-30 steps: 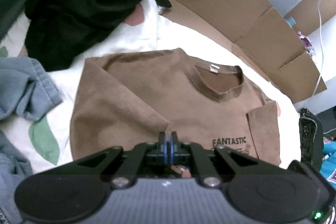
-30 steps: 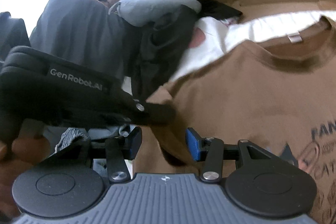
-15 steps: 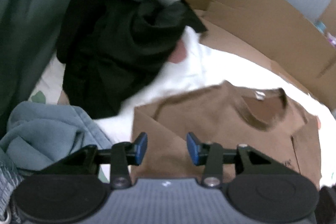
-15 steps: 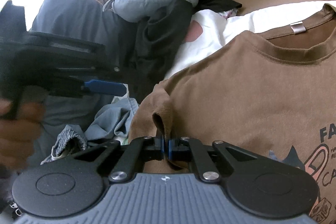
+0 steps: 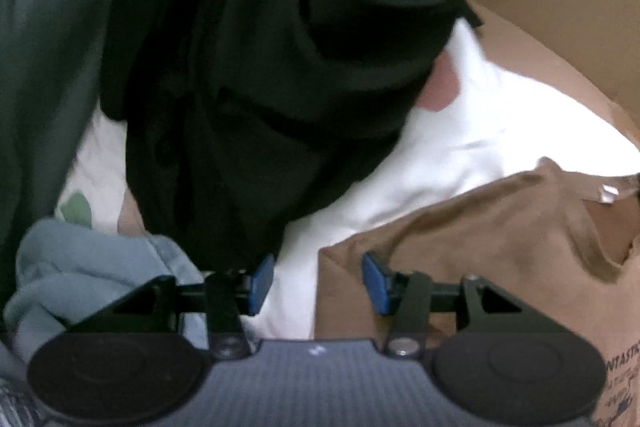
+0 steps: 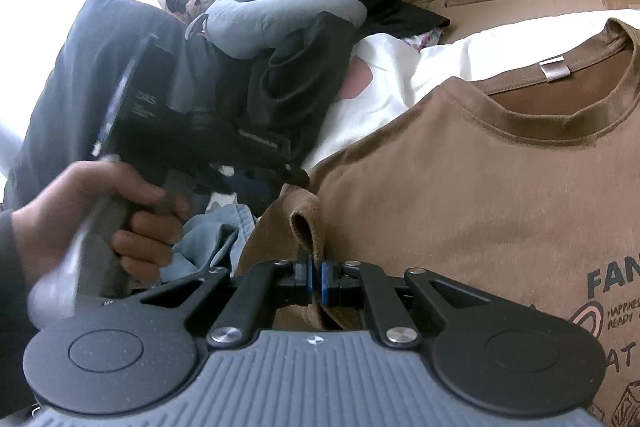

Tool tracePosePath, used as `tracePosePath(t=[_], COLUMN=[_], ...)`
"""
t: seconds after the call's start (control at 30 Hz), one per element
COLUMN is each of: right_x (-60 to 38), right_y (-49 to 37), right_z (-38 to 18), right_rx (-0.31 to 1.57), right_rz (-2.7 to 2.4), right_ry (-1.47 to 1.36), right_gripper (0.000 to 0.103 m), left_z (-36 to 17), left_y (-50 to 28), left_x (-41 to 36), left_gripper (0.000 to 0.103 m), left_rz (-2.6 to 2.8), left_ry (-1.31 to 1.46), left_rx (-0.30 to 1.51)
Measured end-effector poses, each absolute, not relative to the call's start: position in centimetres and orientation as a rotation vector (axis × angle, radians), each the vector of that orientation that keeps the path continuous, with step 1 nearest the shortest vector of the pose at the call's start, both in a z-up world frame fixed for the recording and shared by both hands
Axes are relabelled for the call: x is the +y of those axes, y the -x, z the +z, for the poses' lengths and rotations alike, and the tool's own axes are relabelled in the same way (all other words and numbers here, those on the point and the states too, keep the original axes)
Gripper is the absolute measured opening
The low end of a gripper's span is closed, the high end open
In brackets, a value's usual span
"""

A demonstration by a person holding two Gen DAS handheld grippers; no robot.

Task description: Fold clothes

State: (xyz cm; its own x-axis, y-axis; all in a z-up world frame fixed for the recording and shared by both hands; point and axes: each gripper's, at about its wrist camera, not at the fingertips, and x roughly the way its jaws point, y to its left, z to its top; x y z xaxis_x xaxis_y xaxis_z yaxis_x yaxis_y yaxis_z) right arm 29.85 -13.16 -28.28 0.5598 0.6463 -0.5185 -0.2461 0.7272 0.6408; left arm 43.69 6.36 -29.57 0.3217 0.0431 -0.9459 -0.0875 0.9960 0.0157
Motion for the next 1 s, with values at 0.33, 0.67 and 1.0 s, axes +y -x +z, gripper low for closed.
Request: tracePosePath(t=[0.33,0.67,1.0], right_x=[-14.0,-15.2,-16.5], right_y=[-30.6,-31.5,-33.3], right_z=[-29.1,-30.9,-33.0], right_rx=[0.847,0.903,0.964], right_rz=[0.501,0.47,0.422], right_ry=[-0.53,-0.59,-0.697], right_gripper=[0.001,0.033,0.015], left_z=[-29.3,-27.7,-31.0], left_y=[-43.9,-43.1,-43.7], left_x=[7.1,7.0,6.4], left_gripper=[0.029,0.052,0.049], left_rz=[0.227,0.138,0.14], left_ry=[0.012,0.054,0.038], left_rx=[1.136,1.106,1.223])
